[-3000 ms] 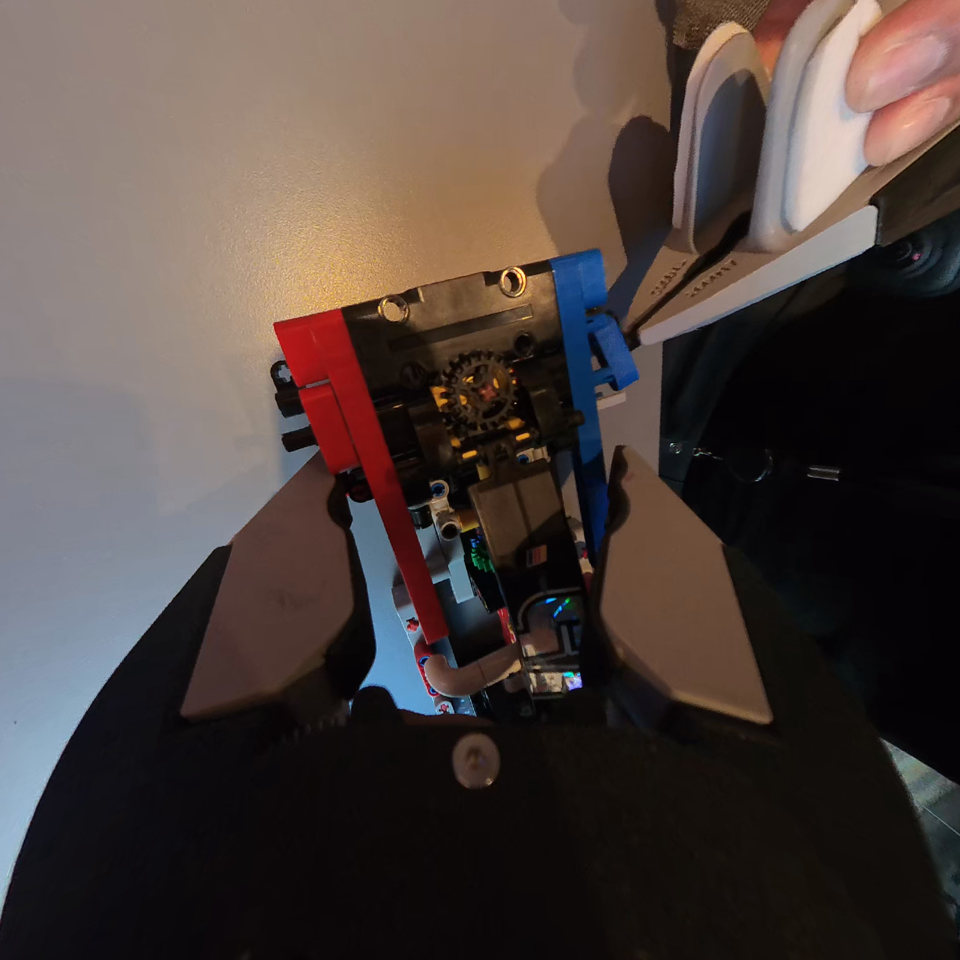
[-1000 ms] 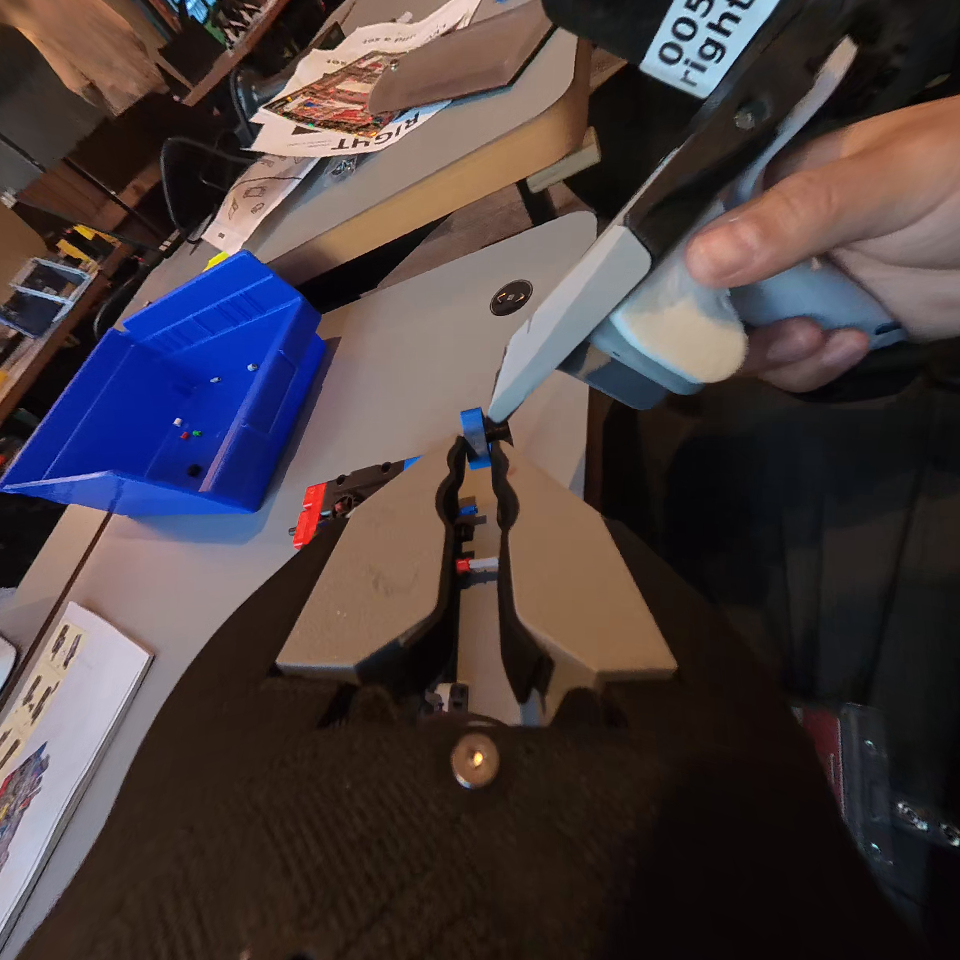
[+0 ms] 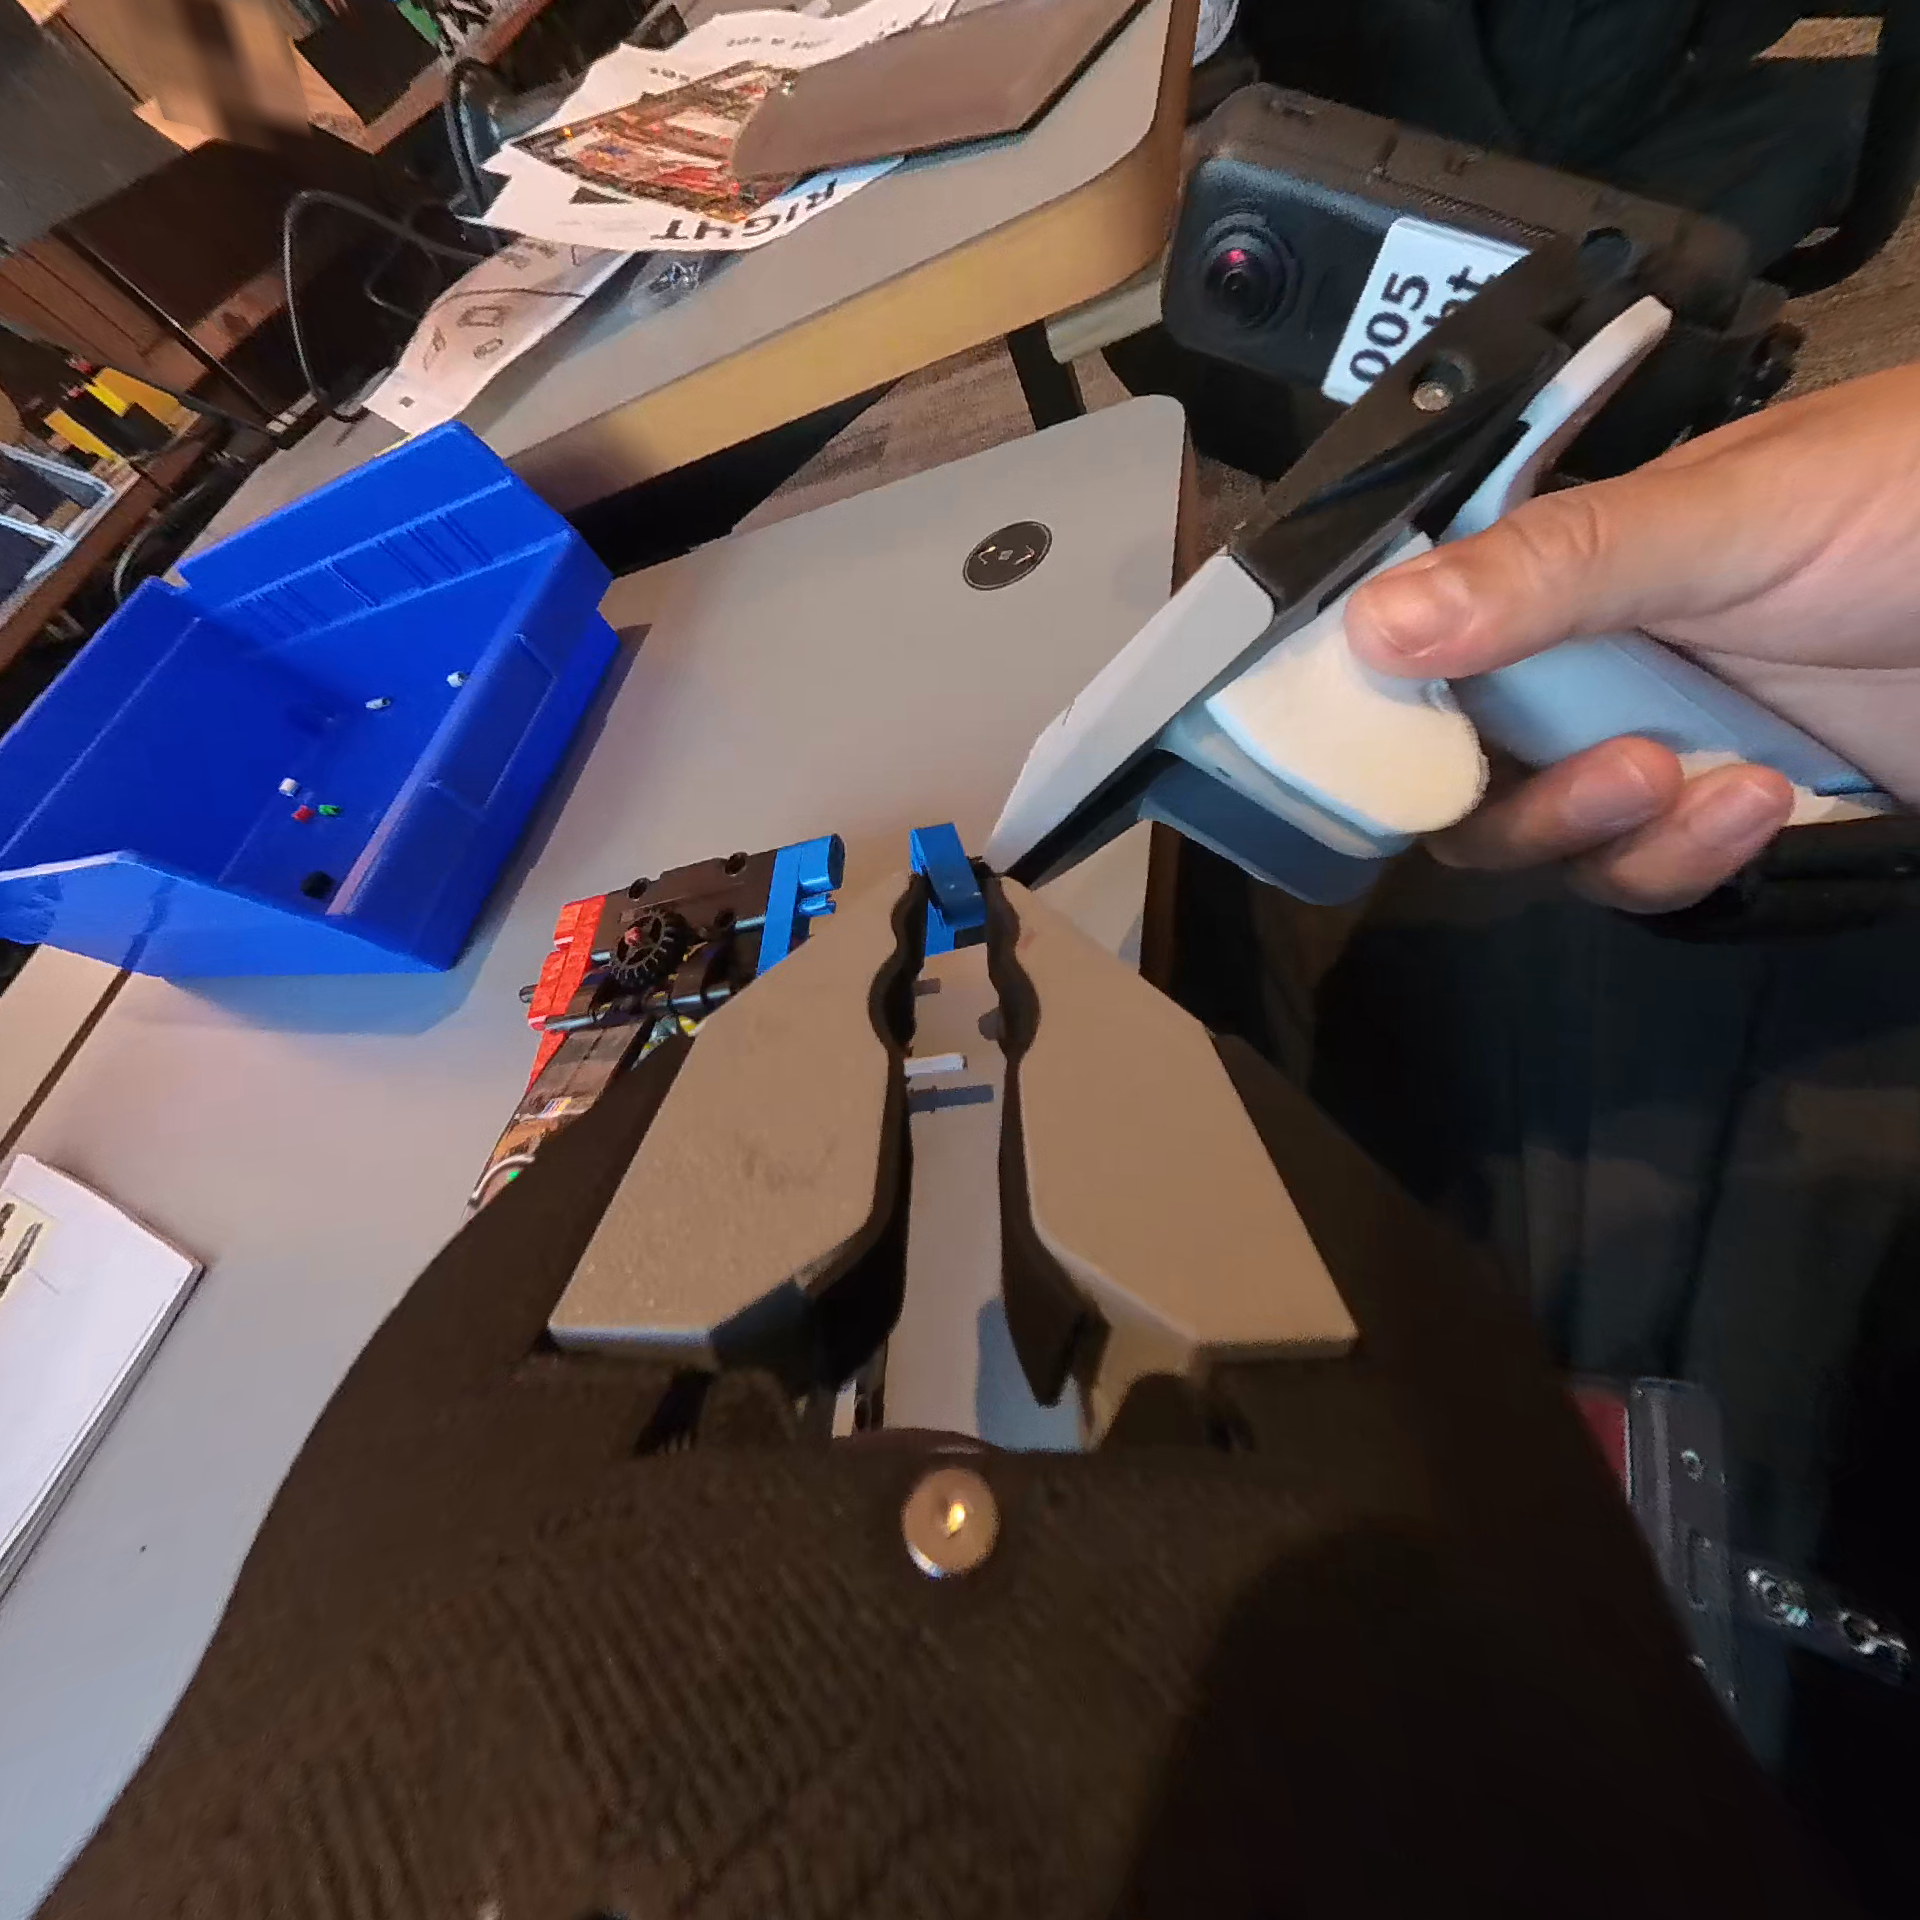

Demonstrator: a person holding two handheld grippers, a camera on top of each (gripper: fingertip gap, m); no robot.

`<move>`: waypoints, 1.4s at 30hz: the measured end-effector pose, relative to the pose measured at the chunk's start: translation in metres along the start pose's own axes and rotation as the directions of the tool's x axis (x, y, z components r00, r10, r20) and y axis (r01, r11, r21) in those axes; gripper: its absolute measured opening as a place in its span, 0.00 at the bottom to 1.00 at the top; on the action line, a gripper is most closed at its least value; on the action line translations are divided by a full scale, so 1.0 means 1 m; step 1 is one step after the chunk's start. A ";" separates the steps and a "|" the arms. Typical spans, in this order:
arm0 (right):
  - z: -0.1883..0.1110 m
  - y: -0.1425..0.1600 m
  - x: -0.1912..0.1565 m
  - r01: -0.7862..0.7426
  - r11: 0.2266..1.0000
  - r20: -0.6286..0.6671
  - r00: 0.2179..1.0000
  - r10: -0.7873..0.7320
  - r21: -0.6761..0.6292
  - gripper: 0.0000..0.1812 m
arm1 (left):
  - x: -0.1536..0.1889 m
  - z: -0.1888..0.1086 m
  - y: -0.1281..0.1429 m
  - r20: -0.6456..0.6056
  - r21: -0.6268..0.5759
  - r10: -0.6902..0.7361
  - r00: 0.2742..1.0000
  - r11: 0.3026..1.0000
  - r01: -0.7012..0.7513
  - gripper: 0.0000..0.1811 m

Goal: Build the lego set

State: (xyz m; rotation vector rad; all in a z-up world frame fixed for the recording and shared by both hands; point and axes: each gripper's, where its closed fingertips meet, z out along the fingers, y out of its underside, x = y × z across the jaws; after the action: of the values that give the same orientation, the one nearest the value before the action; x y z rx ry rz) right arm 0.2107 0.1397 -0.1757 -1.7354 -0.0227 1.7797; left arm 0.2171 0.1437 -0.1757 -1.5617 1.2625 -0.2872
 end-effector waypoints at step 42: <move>0.001 0.002 -0.003 -0.035 0.999 0.011 0.999 0.036 -0.040 0.02 | 0.003 -0.002 0.004 -0.113 0.014 -0.289 0.950 0.956 0.293 0.04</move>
State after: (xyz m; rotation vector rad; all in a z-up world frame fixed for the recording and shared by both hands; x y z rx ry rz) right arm 0.2087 0.1377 -0.1738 -1.7637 -0.0326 1.8266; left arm 0.2149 0.1407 -0.1792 -1.7256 1.1023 -0.5857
